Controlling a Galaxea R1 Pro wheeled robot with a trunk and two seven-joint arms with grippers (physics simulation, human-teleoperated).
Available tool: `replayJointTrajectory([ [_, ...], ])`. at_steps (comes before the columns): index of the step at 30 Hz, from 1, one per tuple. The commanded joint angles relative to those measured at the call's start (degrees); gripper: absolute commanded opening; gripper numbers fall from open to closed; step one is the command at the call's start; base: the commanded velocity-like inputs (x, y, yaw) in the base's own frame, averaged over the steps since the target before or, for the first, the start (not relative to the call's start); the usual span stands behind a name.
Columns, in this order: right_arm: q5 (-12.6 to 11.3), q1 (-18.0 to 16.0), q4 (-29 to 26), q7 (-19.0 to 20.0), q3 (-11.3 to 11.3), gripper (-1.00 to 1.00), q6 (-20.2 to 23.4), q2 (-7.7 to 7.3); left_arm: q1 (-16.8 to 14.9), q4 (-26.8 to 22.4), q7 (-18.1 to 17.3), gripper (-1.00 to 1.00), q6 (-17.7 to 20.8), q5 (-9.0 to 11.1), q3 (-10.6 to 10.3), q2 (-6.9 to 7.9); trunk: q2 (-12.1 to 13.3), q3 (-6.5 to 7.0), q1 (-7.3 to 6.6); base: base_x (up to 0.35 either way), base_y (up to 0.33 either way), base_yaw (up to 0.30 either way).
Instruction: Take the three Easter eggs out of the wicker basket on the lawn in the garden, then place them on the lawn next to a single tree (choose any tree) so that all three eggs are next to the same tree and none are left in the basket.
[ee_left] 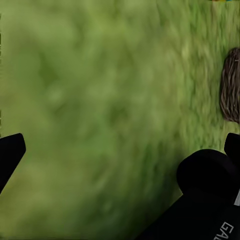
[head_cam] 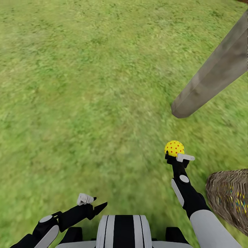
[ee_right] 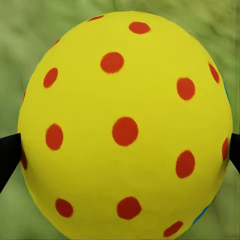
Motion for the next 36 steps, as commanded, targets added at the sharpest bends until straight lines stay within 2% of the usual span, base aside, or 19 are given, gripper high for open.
replayJointTrajectory([
  [1,-1.07,-0.01,0.78,-0.04,0.06,-1.00,-0.31,0.02,-0.04,-0.02,-0.02,1.00,0.41,0.60,-0.03,0.06,-0.01,0.02,0.00,0.000,0.000,-0.003],
  [18,-1.07,-0.01,0.63,-0.04,0.07,-1.00,-0.31,0.14,-0.02,-0.02,-0.01,1.00,0.41,0.67,0.24,0.07,-0.01,1.24,0.00,0.000,0.000,-0.035],
  [35,-1.07,-0.01,-0.01,-0.02,0.29,-1.00,-0.17,0.14,-0.03,0.06,-0.01,1.00,0.41,0.67,0.42,0.07,-0.01,1.29,0.00,0.000,0.000,0.000],
  [36,-1.07,0.01,-0.01,-0.03,0.30,1.00,-0.20,0.19,-0.03,0.06,-0.01,1.00,0.41,0.67,0.42,0.07,-0.01,1.29,0.00,0.000,0.000,0.000],
])
